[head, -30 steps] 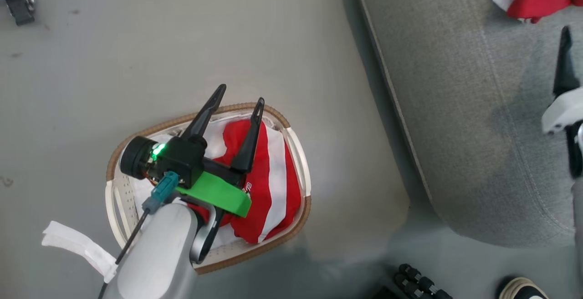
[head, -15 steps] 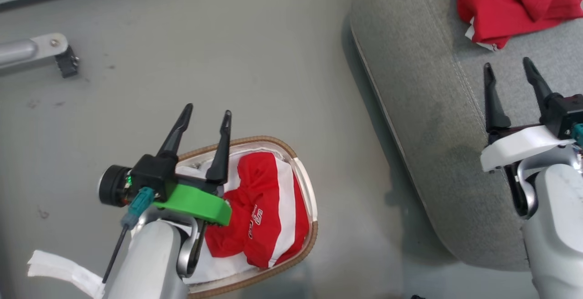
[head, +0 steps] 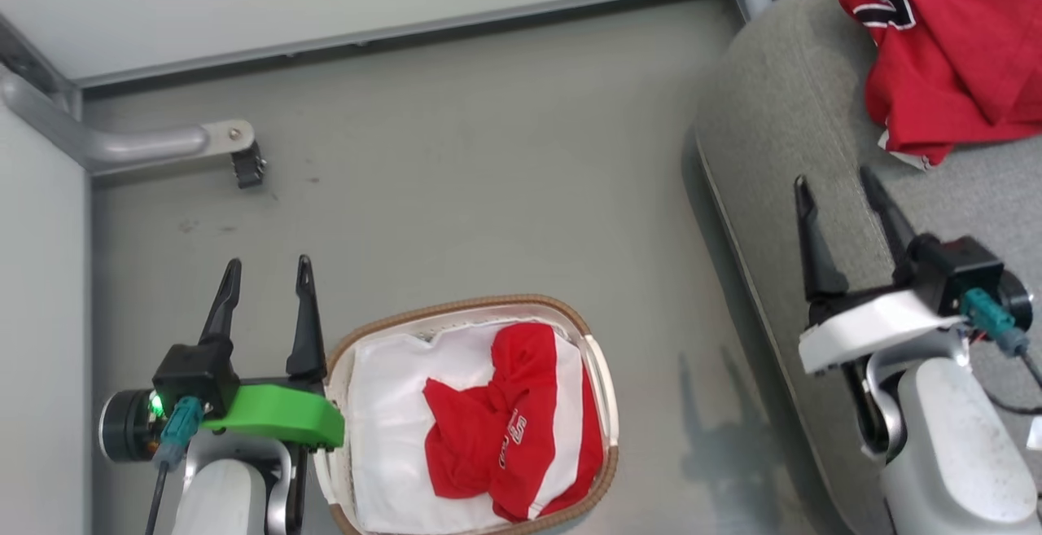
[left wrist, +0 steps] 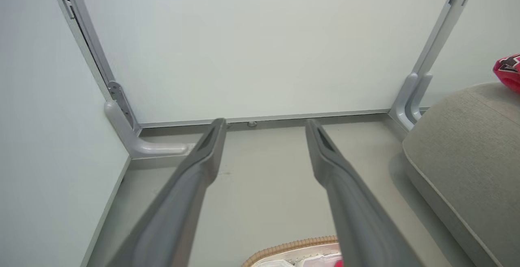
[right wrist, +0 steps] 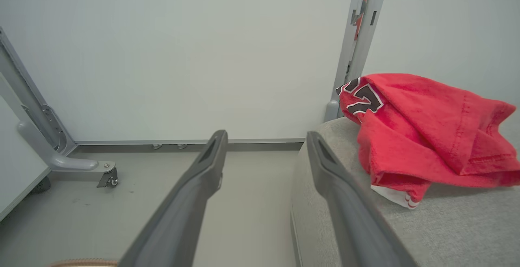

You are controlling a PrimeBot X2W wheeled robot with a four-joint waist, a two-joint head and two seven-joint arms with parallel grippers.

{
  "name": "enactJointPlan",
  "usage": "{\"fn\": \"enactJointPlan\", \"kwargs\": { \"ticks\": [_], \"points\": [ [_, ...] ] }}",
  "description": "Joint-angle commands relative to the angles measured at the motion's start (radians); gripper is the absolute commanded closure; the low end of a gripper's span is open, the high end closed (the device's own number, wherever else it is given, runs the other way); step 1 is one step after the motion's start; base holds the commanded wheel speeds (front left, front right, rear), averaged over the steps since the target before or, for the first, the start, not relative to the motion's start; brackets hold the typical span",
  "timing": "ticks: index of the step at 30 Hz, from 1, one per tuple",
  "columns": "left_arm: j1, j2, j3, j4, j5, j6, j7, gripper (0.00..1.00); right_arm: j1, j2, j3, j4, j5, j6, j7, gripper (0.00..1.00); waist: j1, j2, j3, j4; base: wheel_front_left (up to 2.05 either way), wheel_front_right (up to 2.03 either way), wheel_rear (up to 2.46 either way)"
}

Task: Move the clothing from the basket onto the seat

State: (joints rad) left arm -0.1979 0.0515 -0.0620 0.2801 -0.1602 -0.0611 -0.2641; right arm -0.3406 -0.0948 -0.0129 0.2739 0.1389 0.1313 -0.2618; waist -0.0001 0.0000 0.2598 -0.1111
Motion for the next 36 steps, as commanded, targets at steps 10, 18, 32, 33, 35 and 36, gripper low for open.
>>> {"fn": "enactJointPlan", "kwargs": {
  "ticks": [10,18,32,33,35,36],
  "points": [
    [0.136,-0.001,0.041,0.002,-0.011,0.022,0.0,0.0,0.154,0.027,0.01,0.027,0.0,-0.001,-0.005,0.0,0.0001,0.0,-0.173,0.078,0.0,0.0,0.0],
    [0.22,0.0,0.051,0.027,-0.015,0.031,-0.001,0.0,0.229,0.037,0.012,0.052,0.008,-0.001,-0.005,0.0,0.0001,0.0,-0.219,0.091,0.0,0.0,0.0],
    [0.148,0.0,-0.057,0.062,-0.059,-0.004,0.0,0.0,0.169,0.042,0.035,0.029,0.018,-0.001,-0.005,0.0,0.0001,0.0,-0.111,0.064,0.0,0.0,0.0],
    [0.135,0.0,-0.072,0.073,-0.063,-0.009,0.0,0.0,0.16,0.042,0.037,0.027,0.018,-0.001,-0.005,0.0,0.0001,0.0,-0.093,0.058,0.0,0.0,0.0],
    [0.102,0.0,-0.11,0.109,-0.075,-0.019,0.0,0.0,0.135,0.041,0.034,0.02,0.018,-0.001,-0.005,0.0,0.0001,0.0,-0.048,0.047,0.0,0.0,0.0],
    [0.077,0.0,-0.141,0.138,-0.076,-0.028,0.0,0.0,0.119,0.042,0.032,0.012,0.019,-0.001,-0.005,0.0,0.0001,0.0,-0.02,0.042,0.0,0.0,0.0]
  ]
}}
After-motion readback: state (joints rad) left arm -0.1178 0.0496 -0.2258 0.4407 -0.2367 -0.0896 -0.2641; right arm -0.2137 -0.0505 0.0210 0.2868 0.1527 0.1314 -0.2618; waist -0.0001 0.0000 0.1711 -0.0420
